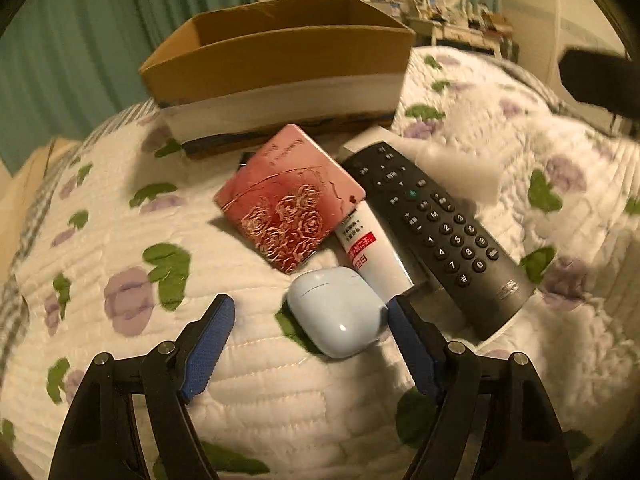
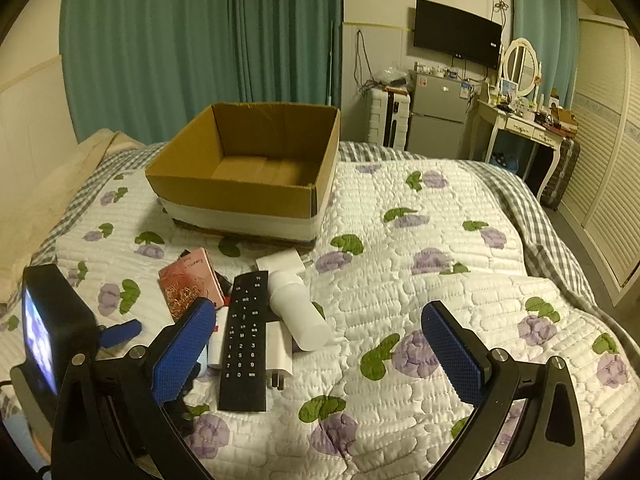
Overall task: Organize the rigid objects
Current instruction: 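Grasp the light-blue earbud case with the left tool while the right tool approaches the black remote, then carry the earbud case and black remote into the box and release both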
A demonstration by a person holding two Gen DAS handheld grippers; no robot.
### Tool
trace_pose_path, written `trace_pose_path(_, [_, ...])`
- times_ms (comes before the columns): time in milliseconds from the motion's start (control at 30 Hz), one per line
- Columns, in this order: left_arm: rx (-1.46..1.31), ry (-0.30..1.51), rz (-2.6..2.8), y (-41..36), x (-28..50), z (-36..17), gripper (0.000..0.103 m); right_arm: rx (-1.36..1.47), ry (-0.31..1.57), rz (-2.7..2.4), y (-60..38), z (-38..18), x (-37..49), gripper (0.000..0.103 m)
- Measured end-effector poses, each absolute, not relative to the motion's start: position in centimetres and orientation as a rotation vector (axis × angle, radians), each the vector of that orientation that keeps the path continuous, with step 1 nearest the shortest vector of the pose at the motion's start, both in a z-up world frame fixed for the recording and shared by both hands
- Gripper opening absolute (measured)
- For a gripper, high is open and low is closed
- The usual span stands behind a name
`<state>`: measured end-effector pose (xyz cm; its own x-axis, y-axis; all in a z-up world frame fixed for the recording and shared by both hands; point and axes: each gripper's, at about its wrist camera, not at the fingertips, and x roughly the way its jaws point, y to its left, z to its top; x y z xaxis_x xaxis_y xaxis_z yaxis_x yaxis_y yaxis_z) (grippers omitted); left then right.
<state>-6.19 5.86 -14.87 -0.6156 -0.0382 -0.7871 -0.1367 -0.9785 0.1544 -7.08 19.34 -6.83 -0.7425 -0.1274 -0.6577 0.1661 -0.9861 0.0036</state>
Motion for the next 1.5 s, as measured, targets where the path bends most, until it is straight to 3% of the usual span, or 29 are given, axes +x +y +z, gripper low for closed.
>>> trace_pose_path(100, [-1.327, 0.325, 2.727, 6.5, -6.4, -15.1, 0.077, 1.078, 0.074, -2.783, 19.5, -7.5, -7.5, 0.103])
trace_pose_path(167, [-1.324, 0.335, 2.676, 7.0, -6.4, -15.3, 0.052, 1.093, 0.07, -2.781, 19.6, -7.8, -7.7, 0.103])
trace_pose_path(333, [-1.319, 0.303, 2.677, 6.6, -6.1, -14.7, 0.048, 1.105, 0.064, -2.781, 19.8, -8.0, -7.8, 0.103])
trace_pose_path(367, [-1.29, 0.283, 2.712, 6.0, -5.8, -14.0, 0.028, 1.104, 0.067, -2.779, 19.7, -8.0, -7.7, 0.103])
trace_pose_path(633, [-1.259, 0.078, 2.745, 2.4, -5.5, -11.2, 0.026, 1.142, 0.188, -2.714, 17.3, -9.6, -7.9, 0.102])
trace_pose_path(867, [-1.222, 0.082, 2.794, 1.3, -5.0, -10.2, 0.025, 1.242, 0.261, -2.555, 13.7, -12.6, -9.6, 0.081])
trace_pose_path(967, [-1.22, 0.03, 2.788, 0.6, -5.0, -10.1, 0.025, 1.296, 0.262, -2.513, 12.7, -14.2, -10.7, 0.08])
trace_pose_path(1067, [-1.219, 0.028, 2.8, 0.4, -5.0, -10.0, 0.025, 1.37, 0.297, -2.479, 12.3, -16.0, -11.3, 0.071])
trace_pose_path(1133, [-1.208, 0.026, 2.802, 0.4, -4.9, -9.8, 0.025, 1.366, 0.287, -2.473, 12.6, -16.2, -11.2, 0.07])
trace_pose_path(1200, [-1.203, 0.035, 2.809, 0.5, -4.8, -9.6, 0.025, 1.362, 0.282, -2.486, 13.1, -16.0, -11.2, 0.059])
trace_pose_path(1267, [-1.2, 0.044, 2.816, 0.5, -4.7, -9.5, 0.025, 1.374, 0.328, -2.504, 13.3, -16.0, -11.1, 0.039])
trace_pose_path(1500, [-1.167, 0.049, 2.836, 0.6, -4.1, -8.3, 0.025, 1.28, 0.324, -2.514, 13.7, -14.5, -9.4, 0.038])
